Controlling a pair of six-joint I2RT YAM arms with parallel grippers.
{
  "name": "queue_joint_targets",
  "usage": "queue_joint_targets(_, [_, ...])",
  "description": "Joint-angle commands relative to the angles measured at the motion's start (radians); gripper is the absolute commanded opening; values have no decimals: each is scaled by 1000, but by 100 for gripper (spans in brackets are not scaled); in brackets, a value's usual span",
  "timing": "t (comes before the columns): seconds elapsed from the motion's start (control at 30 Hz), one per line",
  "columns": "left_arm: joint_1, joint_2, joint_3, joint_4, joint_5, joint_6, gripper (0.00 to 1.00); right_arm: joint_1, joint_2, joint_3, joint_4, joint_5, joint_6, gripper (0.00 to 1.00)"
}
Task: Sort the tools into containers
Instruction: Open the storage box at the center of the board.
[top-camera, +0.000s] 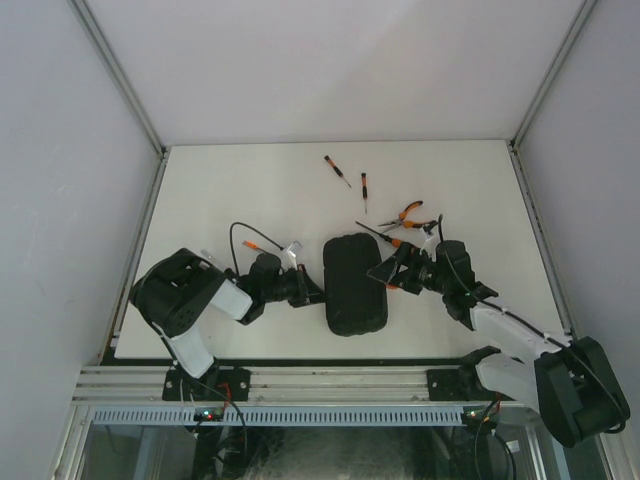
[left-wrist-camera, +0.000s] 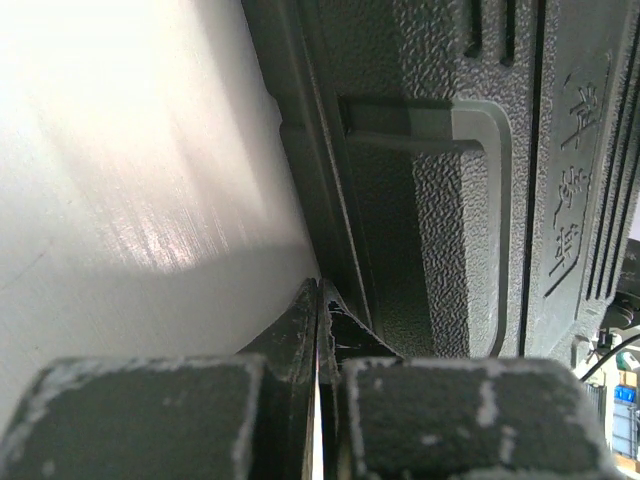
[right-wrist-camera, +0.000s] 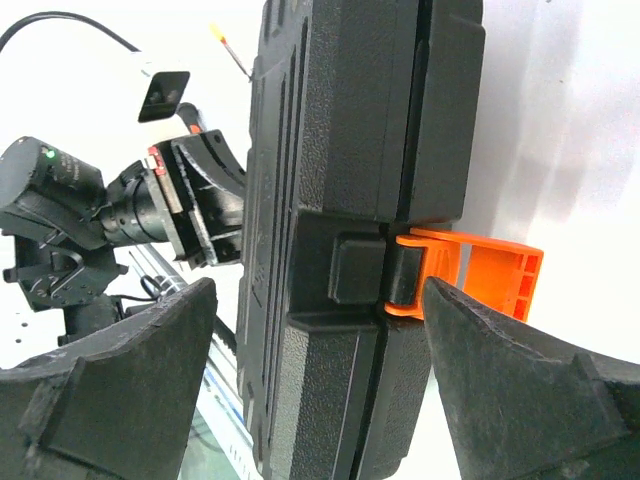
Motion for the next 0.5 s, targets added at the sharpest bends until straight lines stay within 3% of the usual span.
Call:
queue_joint_targets(0.0, [-16,-24,56,19,7,14,0,32,-49,29,38,-64,37,82])
queue_joint_targets(0.47, [-21,-17,57,17,5,15,0,74,-77,53,28,-49,54,82])
